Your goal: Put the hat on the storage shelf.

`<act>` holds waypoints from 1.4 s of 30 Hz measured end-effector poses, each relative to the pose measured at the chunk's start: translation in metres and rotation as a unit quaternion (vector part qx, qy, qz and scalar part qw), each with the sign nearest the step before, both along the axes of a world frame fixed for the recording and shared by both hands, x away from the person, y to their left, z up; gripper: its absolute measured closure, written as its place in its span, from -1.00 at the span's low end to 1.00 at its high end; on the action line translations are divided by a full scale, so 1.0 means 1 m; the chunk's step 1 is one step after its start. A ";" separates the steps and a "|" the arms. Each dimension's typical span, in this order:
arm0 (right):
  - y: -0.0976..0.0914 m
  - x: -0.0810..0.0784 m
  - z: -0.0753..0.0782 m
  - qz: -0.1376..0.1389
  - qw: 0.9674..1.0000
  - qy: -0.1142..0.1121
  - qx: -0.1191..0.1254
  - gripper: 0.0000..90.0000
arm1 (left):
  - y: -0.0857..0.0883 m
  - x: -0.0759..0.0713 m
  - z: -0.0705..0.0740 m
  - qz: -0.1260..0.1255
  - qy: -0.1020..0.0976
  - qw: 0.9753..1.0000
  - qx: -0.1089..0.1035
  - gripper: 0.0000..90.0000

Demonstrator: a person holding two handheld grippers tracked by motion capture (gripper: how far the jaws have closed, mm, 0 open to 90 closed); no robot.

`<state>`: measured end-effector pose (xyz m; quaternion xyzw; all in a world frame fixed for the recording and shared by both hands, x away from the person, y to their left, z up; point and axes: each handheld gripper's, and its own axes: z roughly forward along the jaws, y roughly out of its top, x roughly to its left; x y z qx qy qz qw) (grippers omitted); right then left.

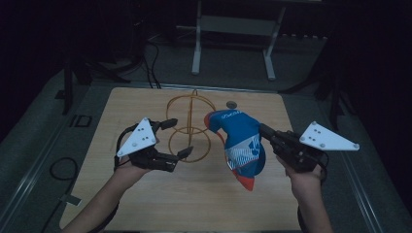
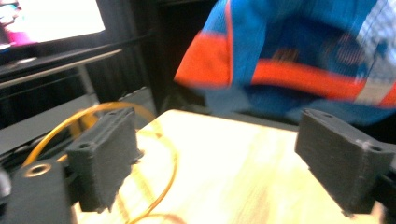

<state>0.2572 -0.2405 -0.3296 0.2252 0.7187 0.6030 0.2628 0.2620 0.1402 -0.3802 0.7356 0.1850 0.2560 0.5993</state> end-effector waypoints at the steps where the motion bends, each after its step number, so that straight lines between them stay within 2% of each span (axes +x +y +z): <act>1: 0.001 0.003 0.002 -0.002 1.000 -0.001 0.001 1.00 | 0.005 0.000 -0.005 0.012 0.006 1.000 0.002 -0.84; 4: 0.005 0.012 0.009 -0.004 1.000 -0.002 0.003 1.00 | 0.015 0.001 -0.017 0.035 0.018 0.999 0.001 -0.95; 5: 0.007 0.016 0.010 -0.004 1.000 -0.003 0.003 1.00 | 0.018 0.001 -0.022 0.046 0.019 0.999 0.009 -0.95; 6: 0.009 0.019 0.012 -0.005 1.000 -0.004 0.002 1.00 | 0.022 -0.001 -0.028 0.057 0.013 0.998 0.010 -0.96; 10: 0.018 0.032 0.019 -0.006 1.000 -0.004 0.002 1.00 | 0.031 -0.003 -0.045 0.087 0.015 0.996 0.010 -0.96; 14: 0.028 0.043 0.026 -0.002 1.000 -0.005 0.000 1.00 | 0.039 -0.006 -0.066 0.113 0.025 0.993 0.012 -0.96; 16: 0.037 0.050 0.029 -0.002 1.000 -0.005 -0.006 1.00 | 0.041 -0.009 -0.085 0.135 0.032 0.990 0.008 -0.96; 19: 0.047 0.060 0.033 -0.002 1.000 -0.005 -0.011 1.00 | 0.043 -0.013 -0.106 0.147 0.046 0.988 0.003 -0.96; 20: 0.047 0.060 0.033 -0.002 1.000 -0.005 -0.011 1.00 | 0.043 -0.013 -0.106 0.147 0.046 0.988 0.003 -0.96; 22: 0.059 0.071 0.037 0.000 1.000 -0.005 -0.016 1.00 | 0.044 -0.017 -0.124 0.152 0.058 0.987 0.011 -0.96; 24: 0.066 0.079 0.039 -0.002 1.000 -0.002 -0.019 1.00 | 0.045 -0.021 -0.136 0.168 0.039 0.985 0.021 -0.96; 25: 0.070 0.083 0.039 -0.002 1.000 -0.001 -0.020 1.00 | 0.047 -0.021 -0.140 0.173 0.039 0.984 0.018 -0.96; 27: 0.079 0.091 0.040 -0.002 1.000 0.004 -0.023 1.00 | 0.049 -0.020 -0.149 0.180 0.052 0.982 0.005 -0.96; 30: 0.097 0.103 0.041 0.005 1.000 0.012 -0.028 1.00 | 0.051 -0.018 -0.156 0.178 0.065 0.982 0.011 -0.96; 34: 0.123 0.113 0.038 0.018 0.999 0.017 -0.044 1.00 | 0.055 -0.016 -0.159 0.182 0.069 0.981 -0.004 -0.96; 37: 0.145 0.122 0.032 0.031 0.997 0.031 -0.056 1.00 | 0.057 -0.016 -0.160 0.187 0.071 0.980 -0.008 -0.96; 42: 0.172 0.128 0.019 0.052 0.995 0.047 -0.074 1.00 | 0.062 -0.015 -0.163 0.189 0.081 0.978 -0.021 -0.96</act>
